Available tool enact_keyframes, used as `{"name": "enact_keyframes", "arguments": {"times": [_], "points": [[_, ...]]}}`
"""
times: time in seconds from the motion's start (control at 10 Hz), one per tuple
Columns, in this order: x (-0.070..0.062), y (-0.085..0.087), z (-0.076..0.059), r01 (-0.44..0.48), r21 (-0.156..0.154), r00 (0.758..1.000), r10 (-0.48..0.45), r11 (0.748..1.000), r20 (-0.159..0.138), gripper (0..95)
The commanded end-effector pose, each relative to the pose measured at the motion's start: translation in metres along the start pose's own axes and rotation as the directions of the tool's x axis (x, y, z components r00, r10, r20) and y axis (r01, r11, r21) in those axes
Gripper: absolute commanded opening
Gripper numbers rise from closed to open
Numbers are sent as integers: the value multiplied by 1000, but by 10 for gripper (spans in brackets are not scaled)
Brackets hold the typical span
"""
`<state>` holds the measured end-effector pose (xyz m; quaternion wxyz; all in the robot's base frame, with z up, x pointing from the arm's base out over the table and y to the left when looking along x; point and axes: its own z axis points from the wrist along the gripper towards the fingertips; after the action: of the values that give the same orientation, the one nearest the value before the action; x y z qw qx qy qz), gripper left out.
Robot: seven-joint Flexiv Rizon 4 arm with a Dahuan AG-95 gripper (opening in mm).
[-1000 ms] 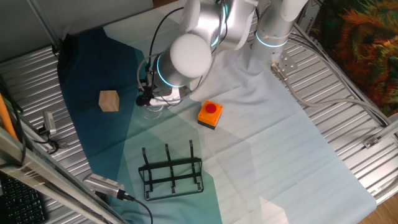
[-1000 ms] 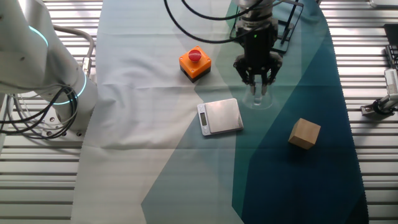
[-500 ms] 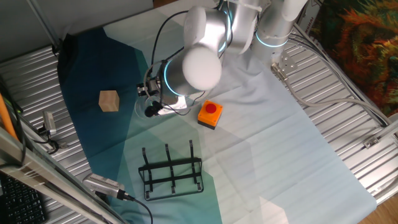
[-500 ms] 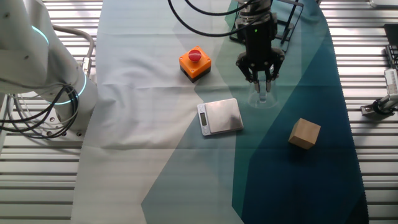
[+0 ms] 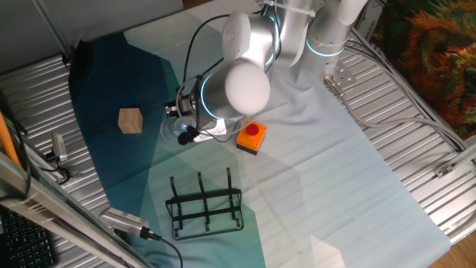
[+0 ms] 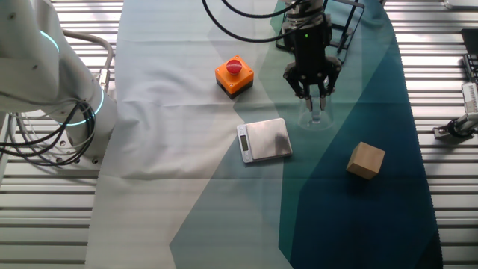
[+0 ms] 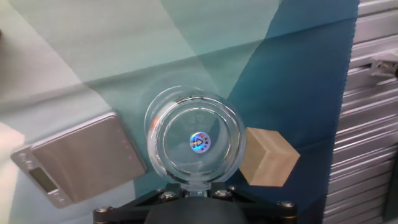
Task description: Take the cup off the cup rack
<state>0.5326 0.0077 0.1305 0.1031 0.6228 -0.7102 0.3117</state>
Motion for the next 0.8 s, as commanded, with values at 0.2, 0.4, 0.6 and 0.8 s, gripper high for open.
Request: {"name": "enact_keyframes", "arguments": {"times": [0.2,0.4,0.6,0.8], "points": [[0,0,0,6,13,1000,-6,1000,-9,0],[0,0,0,6,16,1000,-5,1000,-25,0],[-2,0,0,18,26,999,-17,1000,-41,0],[-4,0,0,31,32,998,-29,999,-53,0]]}}
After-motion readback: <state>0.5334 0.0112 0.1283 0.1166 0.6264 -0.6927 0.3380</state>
